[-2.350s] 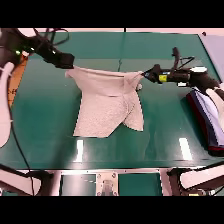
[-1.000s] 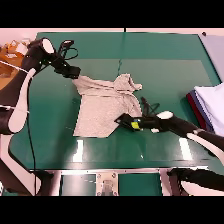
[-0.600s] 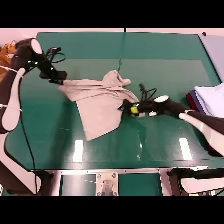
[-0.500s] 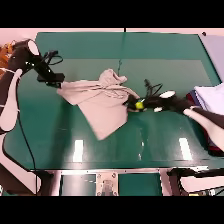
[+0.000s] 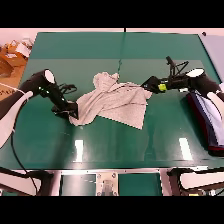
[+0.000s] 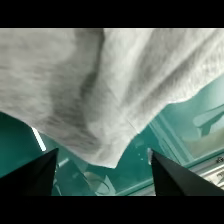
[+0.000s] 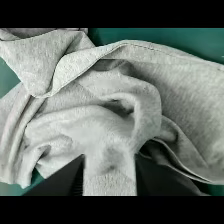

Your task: Fold the shirts.

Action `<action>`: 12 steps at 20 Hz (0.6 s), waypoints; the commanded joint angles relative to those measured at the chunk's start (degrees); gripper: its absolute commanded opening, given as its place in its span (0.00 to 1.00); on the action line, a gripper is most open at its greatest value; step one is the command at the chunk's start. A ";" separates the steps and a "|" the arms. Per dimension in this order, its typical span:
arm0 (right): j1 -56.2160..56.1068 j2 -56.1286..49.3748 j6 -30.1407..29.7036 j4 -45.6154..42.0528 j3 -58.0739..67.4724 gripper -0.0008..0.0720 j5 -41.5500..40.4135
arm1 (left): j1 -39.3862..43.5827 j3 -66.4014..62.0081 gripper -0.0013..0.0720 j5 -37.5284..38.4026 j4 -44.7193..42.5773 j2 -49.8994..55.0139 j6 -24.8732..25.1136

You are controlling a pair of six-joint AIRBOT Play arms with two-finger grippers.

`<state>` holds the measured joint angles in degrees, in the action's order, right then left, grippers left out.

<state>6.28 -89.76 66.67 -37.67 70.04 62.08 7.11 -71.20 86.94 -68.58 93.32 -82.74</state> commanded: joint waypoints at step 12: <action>8.44 18.67 1.68 -4.28 -36.59 0.51 0.52 | -16.46 -4.57 0.90 -6.97 -0.31 -6.75 7.93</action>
<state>18.28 -73.32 68.49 -42.44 43.81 70.15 -6.72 -75.33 82.46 -70.54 86.50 -77.71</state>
